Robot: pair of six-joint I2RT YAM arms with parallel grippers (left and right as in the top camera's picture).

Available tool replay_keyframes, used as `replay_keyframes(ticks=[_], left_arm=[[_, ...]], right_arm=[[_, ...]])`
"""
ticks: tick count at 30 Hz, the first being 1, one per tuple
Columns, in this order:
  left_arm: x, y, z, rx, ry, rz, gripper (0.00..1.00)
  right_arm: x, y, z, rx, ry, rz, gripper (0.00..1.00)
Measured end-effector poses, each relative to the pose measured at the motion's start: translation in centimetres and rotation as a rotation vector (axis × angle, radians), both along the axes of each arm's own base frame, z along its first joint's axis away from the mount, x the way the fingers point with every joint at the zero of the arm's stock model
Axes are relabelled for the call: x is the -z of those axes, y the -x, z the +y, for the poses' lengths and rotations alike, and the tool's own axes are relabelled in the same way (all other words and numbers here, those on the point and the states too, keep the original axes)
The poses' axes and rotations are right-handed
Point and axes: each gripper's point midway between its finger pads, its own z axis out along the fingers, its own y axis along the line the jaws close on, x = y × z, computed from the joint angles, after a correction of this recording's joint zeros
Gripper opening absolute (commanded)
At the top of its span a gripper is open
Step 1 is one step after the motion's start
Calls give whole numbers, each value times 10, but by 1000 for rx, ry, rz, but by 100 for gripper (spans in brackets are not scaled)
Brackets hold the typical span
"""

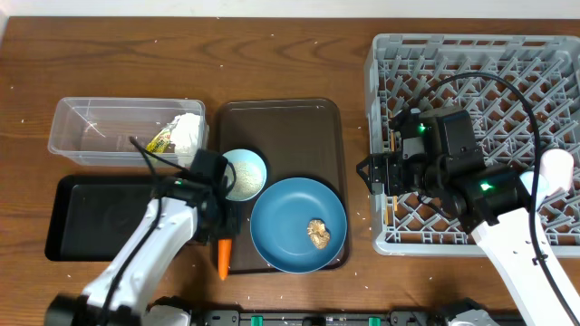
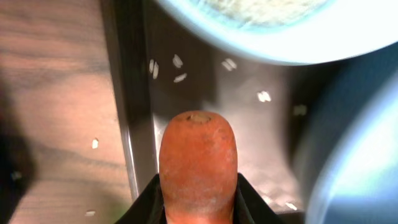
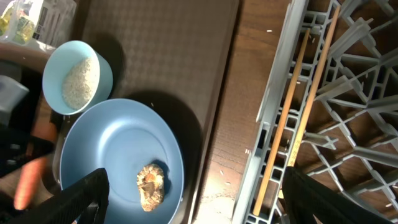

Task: Sort waste into correct bins and load items into the dishwasher rack
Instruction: 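Reach left gripper down to the orange carrot and grasp it, then move carrot left and drop it onto the black tray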

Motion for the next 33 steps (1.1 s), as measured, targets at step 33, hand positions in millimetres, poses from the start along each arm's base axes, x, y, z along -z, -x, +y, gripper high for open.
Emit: replay_keyframes(ticks=[33], left_arm=[[-9,3,221,-1350,-353,-137,22]], right_arm=[[6,8,-3,2,17,40,82]])
